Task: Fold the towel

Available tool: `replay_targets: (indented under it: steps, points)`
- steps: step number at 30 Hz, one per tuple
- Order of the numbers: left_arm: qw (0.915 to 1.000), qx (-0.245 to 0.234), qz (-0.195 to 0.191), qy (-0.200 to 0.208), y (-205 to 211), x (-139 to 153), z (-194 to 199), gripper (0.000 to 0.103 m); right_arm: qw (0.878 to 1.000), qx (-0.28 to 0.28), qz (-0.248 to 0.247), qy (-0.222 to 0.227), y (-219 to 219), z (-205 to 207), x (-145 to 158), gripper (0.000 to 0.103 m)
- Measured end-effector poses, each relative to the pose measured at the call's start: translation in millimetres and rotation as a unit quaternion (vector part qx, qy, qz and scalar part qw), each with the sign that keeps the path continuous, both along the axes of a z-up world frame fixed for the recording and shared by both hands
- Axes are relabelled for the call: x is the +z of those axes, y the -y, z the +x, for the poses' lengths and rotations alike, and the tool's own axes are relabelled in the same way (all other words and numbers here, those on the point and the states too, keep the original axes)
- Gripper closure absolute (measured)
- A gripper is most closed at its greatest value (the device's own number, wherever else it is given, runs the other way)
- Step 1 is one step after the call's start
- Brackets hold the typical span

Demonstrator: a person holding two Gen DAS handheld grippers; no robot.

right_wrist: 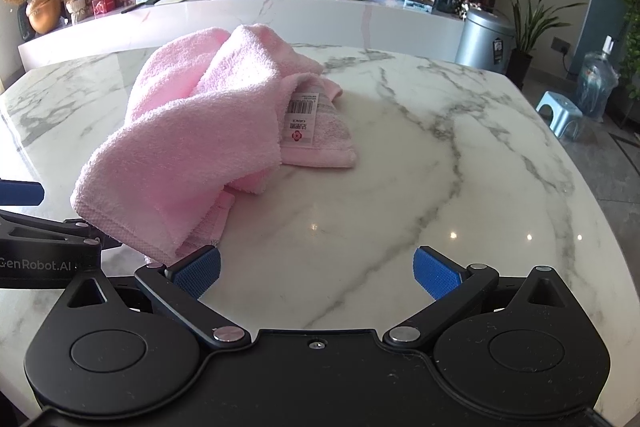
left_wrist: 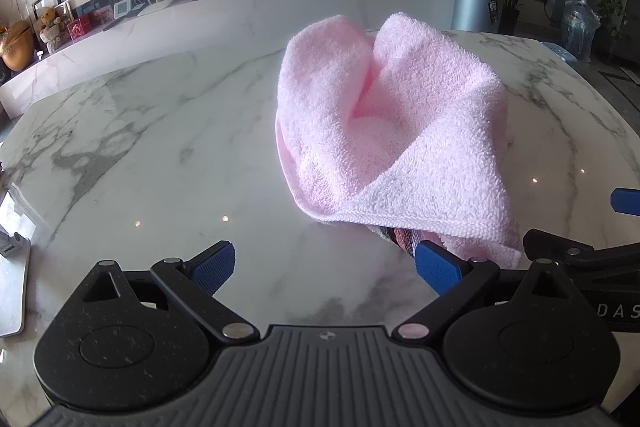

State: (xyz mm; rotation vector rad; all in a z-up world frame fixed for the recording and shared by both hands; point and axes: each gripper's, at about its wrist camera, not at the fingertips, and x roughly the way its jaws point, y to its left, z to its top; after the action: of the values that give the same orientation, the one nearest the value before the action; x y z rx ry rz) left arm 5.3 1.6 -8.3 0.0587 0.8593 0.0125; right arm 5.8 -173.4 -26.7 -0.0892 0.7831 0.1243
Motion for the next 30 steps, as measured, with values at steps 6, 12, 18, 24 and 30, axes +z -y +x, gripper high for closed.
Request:
replay_targets:
  steps: [6, 12, 18, 24, 30]
  points:
    - [0.9999, -0.009, 0.006, -0.003, 2, -2, 0, 0.005, 1.0, -0.004, 0.0, -0.006, 5, 4, -3, 0.0]
    - [0.9997, -0.02, 0.01, -0.013, 4, -4, 1, 0.005, 1.0, -0.012, 0.004, -0.016, 15, 6, -5, 0.0]
    - [0.9988, -0.045, -0.001, -0.019, 8, 8, -2, 0.005, 1.0, -0.014, 0.006, -0.026, 25, 11, 2, 0.0]
    - [0.9954, -0.092, -0.021, -0.015, 16, 28, -8, 0.005, 0.999, 0.008, 0.006, -0.036, 36, 25, 18, 0.011]
    - [0.9927, -0.12, -0.007, -0.006, 30, 39, 6, 0.015, 0.996, 0.07, -0.016, -0.052, 40, 43, 24, 0.019]
